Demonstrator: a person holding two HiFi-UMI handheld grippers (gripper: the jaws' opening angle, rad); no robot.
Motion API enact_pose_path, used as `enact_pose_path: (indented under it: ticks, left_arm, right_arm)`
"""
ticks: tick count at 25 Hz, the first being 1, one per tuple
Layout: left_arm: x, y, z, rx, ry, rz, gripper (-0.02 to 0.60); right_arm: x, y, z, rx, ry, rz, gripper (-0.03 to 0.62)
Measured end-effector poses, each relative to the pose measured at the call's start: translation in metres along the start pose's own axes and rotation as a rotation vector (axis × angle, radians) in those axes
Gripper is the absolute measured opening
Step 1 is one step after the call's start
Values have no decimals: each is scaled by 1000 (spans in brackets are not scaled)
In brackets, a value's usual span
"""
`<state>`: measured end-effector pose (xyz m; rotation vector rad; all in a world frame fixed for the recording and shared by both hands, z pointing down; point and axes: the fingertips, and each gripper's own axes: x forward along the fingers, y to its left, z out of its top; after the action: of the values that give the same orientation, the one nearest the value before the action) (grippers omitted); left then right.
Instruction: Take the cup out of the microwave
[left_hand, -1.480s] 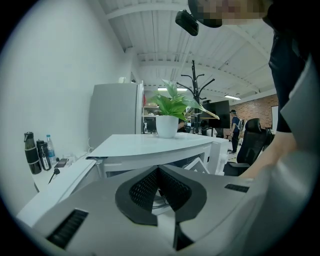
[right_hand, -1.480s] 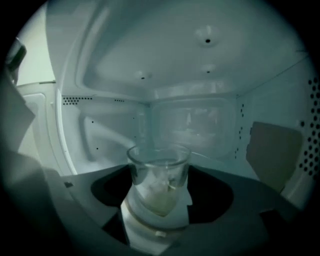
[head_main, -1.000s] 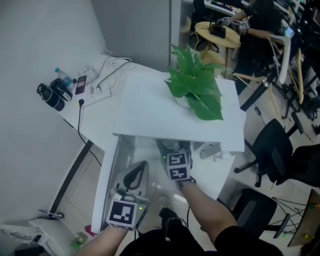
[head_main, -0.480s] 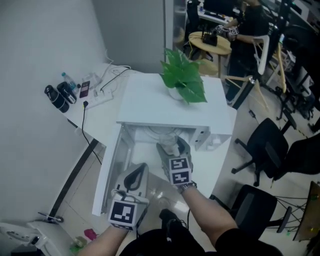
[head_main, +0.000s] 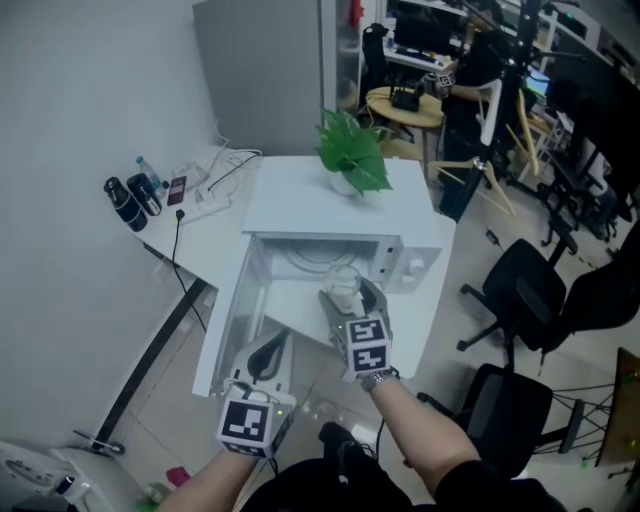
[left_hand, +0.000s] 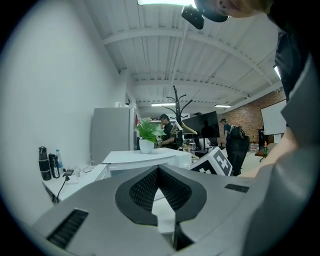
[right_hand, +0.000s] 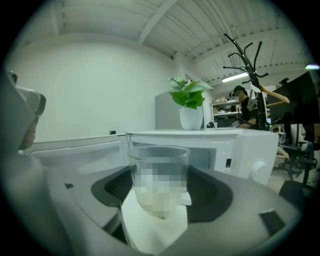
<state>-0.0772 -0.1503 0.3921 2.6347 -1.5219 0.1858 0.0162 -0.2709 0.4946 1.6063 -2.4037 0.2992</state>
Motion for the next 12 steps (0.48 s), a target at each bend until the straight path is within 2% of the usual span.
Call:
enact_pose_path:
  ticks: [12]
  left_arm:
    - [-83,-26,-3,19,-64,15,-3]
  right_arm:
    - [-107,27,27,18,-58,-8,364]
